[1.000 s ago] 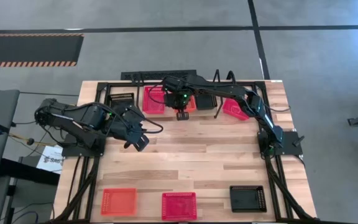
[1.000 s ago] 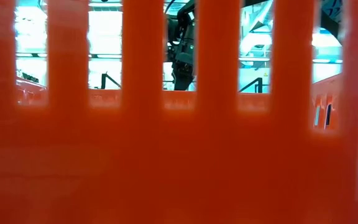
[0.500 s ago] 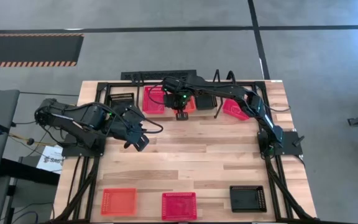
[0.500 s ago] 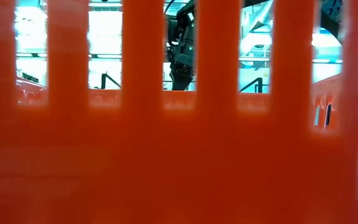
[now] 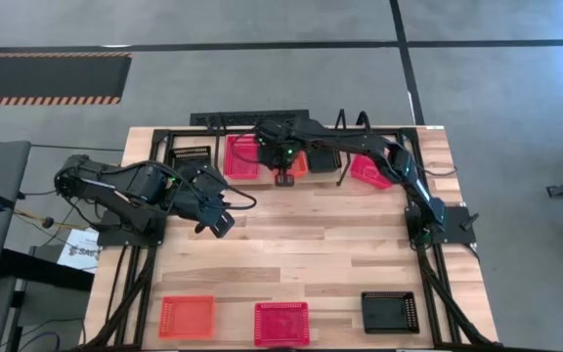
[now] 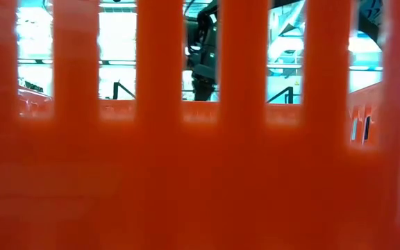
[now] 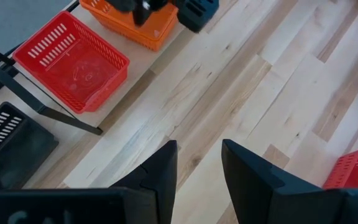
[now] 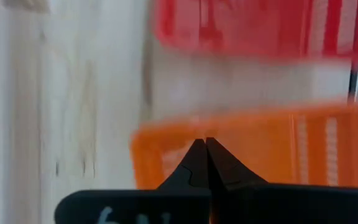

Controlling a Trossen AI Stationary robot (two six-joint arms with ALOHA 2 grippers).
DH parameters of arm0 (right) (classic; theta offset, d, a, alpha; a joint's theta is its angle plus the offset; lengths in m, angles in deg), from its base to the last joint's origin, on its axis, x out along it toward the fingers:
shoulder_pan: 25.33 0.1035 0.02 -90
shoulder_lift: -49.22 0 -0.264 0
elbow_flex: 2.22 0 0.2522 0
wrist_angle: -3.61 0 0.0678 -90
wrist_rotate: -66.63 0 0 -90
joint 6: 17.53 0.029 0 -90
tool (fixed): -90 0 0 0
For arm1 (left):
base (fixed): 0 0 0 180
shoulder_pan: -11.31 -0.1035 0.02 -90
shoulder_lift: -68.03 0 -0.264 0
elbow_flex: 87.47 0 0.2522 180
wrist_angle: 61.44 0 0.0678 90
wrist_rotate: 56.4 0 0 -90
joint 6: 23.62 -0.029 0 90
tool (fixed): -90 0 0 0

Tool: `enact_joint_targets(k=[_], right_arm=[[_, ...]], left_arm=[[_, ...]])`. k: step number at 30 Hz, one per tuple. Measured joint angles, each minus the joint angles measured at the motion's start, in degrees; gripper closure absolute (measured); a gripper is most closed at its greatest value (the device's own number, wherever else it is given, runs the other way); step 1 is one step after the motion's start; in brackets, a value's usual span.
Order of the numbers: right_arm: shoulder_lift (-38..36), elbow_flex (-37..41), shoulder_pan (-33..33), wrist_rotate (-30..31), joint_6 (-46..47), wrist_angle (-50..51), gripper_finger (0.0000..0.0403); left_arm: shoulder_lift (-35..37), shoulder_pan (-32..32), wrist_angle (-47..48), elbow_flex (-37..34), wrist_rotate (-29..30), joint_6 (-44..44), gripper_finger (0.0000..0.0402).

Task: Stack baskets on shelf by color
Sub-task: Stack the top orange bin on top of the orange bin on the shelf

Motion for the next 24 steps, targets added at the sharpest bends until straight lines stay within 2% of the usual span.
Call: enact_joint_targets(k=[2,12,24], right_arm=[[-0.03,0.44,-0.90,-0.03,0.79,1.68,0.0403],[0.07,6.13,-0.54,-1.34,1.83,-2.90,0.0403],[0.02,6.47,0.27,-5.96,6.12,-12.49,0.0403]], left_arm=[[0.00,0.00,0.00,0.01,0.00,0.00,0.0288],[0.00,-0.02,0.02,0.01,0.00,-0.87,0.0288],[0.01,0.00,0.02,0.00,0.02,-0.83,0.0288]])
